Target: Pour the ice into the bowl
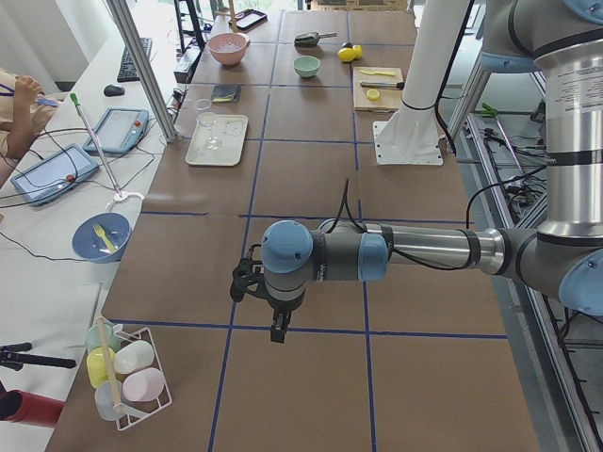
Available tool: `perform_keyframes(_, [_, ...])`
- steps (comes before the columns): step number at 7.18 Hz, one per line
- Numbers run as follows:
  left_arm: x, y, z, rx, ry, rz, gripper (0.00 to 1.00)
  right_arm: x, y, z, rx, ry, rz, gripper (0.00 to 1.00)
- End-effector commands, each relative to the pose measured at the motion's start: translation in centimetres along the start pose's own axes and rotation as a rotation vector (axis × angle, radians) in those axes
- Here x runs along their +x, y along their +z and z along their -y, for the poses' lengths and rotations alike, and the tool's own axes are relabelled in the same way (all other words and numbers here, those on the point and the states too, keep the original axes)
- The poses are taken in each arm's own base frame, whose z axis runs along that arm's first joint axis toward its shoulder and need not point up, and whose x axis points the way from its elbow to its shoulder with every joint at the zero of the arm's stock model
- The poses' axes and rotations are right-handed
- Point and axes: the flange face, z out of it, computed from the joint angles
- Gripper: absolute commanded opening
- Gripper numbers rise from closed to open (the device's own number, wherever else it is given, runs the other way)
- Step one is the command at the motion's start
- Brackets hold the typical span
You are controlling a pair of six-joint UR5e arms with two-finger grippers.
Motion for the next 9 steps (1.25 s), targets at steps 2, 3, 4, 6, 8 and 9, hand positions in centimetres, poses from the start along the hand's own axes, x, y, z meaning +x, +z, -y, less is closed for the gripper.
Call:
perform_keyframes(2, [0.0,1.1,-1.0,-0.001,0.060,0.005,1.00,0.2,0.2,-0.3,-0.004,0.001,-0.005,1.00])
perform_keyframes(3, [-0.4,1.5,-1.2,-0.011,0.053,0.004,1.00,0.2,0.3,-0.4,-0.005,0.002,-0.005,1.00])
perform_keyframes(4, [-0.4,1.7,-0.4,-0.018,0.053,0.007,1.00,0.4,0.4,-0.3,-0.007,0.005,-0.005,1.00])
perform_keyframes(6, [4.9,0.9,3.3,-0.061,0.121,-0.003,1.00,0.3,0.4,-0.2,-0.008,0.013,-0.004,1.00])
perform_keyframes(8, [6.2,1.1,3.1,-0.067,0.137,-0.008,1.00,0.1,0.3,0.0,-0.005,0.013,-0.002,1.00])
perform_keyframes(9, [5.9,1.4,3.0,-0.074,0.063,-0.007,1.00,0.2,0.3,0.0,-0.005,0.014,-0.005,1.00])
